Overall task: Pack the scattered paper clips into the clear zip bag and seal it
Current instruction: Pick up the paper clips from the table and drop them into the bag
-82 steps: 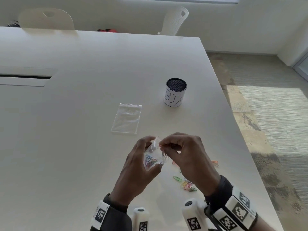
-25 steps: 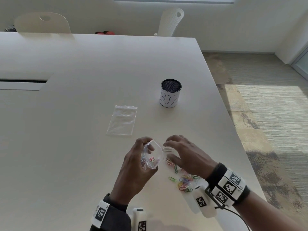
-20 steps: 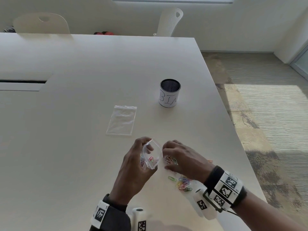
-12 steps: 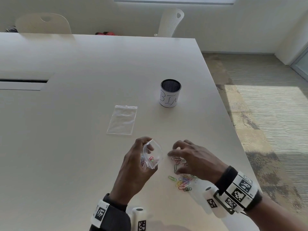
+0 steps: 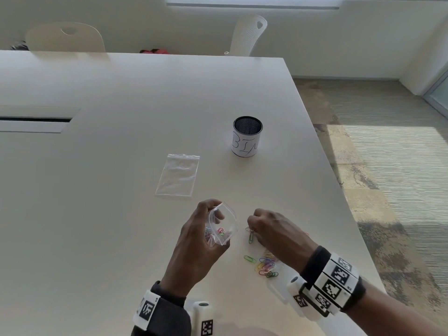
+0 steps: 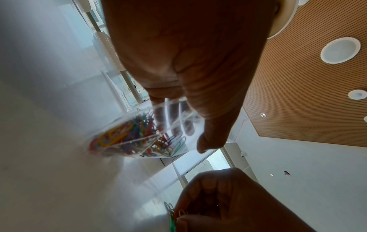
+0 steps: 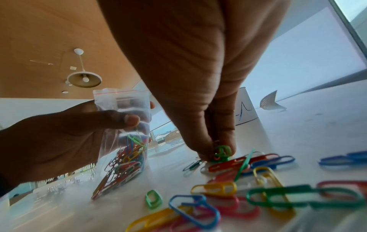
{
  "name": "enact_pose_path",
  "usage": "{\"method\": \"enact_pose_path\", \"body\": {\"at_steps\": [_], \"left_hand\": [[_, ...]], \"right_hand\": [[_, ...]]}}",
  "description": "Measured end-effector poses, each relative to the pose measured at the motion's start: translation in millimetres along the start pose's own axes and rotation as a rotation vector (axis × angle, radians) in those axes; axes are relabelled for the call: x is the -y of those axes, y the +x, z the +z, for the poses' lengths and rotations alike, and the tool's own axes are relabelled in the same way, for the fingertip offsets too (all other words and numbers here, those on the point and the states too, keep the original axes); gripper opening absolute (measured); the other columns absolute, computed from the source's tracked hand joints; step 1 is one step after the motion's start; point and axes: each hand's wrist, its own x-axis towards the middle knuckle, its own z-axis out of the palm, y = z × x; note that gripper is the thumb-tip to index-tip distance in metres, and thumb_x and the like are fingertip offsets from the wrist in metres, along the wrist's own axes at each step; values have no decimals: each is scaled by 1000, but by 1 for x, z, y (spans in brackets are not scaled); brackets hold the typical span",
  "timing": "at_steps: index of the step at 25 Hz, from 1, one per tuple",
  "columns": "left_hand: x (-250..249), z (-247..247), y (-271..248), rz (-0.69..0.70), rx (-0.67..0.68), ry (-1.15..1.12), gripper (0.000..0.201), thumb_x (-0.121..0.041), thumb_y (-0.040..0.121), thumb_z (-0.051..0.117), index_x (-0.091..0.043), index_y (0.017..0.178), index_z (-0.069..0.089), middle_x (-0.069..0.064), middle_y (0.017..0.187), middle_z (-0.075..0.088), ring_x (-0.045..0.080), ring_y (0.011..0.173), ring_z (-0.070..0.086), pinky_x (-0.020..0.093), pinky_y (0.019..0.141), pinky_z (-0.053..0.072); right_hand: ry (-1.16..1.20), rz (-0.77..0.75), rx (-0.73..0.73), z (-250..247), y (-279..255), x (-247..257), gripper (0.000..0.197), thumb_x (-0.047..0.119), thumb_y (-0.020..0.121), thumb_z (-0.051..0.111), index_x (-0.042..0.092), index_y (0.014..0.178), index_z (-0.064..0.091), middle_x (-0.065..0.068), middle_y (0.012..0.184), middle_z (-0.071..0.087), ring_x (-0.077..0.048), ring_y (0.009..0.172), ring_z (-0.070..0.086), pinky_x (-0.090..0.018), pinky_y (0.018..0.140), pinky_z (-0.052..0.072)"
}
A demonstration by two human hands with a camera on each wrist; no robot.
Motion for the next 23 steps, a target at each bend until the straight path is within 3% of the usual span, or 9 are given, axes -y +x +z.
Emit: {"method": "enact_pose_path", "body": {"at_steps": [3, 5, 7, 10, 13, 17, 20, 23], "left_hand": [[0, 0, -1, 2, 0, -9, 62, -13, 80, 87, -34, 126, 50, -18, 107, 61, 10, 104, 63, 17, 72, 56], [1, 0, -1, -4, -1, -19, 62, -13, 80, 87, -35, 125, 50, -16, 108, 62, 11, 103, 64, 21, 74, 58], [1, 0, -1, -6, -2, -20, 61, -14, 81, 87, -35, 125, 50, -16, 108, 62, 12, 102, 64, 21, 74, 57], [1, 1, 0, 14, -2, -13, 61, -16, 80, 87, -34, 125, 50, -16, 108, 62, 11, 99, 63, 16, 73, 54], [1, 2, 2, 23, 12, -18, 61, -19, 81, 87, -32, 127, 50, -16, 108, 62, 10, 100, 63, 16, 73, 55], [-2, 2, 3, 22, 1, -15, 61, -20, 81, 88, -33, 127, 50, -16, 107, 64, 8, 101, 64, 9, 74, 51], [-4, 1, 2, 6, -5, -18, 66, -18, 80, 87, -39, 128, 48, -14, 106, 66, 6, 97, 64, 7, 73, 48], [-3, 1, 2, -14, 0, -22, 66, -14, 79, 85, -37, 129, 49, -13, 104, 67, 7, 89, 65, 7, 70, 47]], "right_hand": [[228, 84, 0, -14, 1, -10, 7, 9, 92, 75, 14, 88, 73, 2, 88, 71, -12, 73, 67, -14, 60, 49], [442, 162, -10, -23, -1, -18, 6, 11, 87, 81, 15, 86, 77, 4, 82, 76, -12, 73, 72, -19, 66, 59], [650, 219, -37, -34, -5, -22, 7, 8, 85, 84, 12, 85, 78, -4, 78, 78, -19, 73, 76, -30, 74, 66], [943, 224, -83, -57, -12, -14, 7, 1, 84, 83, 3, 89, 78, -17, 81, 78, -27, 72, 75, -40, 80, 66], [1125, 162, -138, -78, -16, 6, 9, -1, 85, 82, -2, 91, 76, -22, 82, 77, -25, 72, 71, -38, 79, 63], [1127, 110, -245, -87, -9, 42, 9, 0, 84, 83, 1, 91, 77, -16, 81, 79, -32, 74, 76, -38, 78, 64], [948, 103, -352, -76, 1, 60, 11, 1, 82, 85, 10, 85, 78, -2, 76, 80, -16, 71, 78, -32, 74, 65], [821, 75, -353, -64, 3, 66, 11, 3, 84, 83, 12, 85, 77, 5, 76, 79, -6, 74, 77, -27, 75, 63]]}}
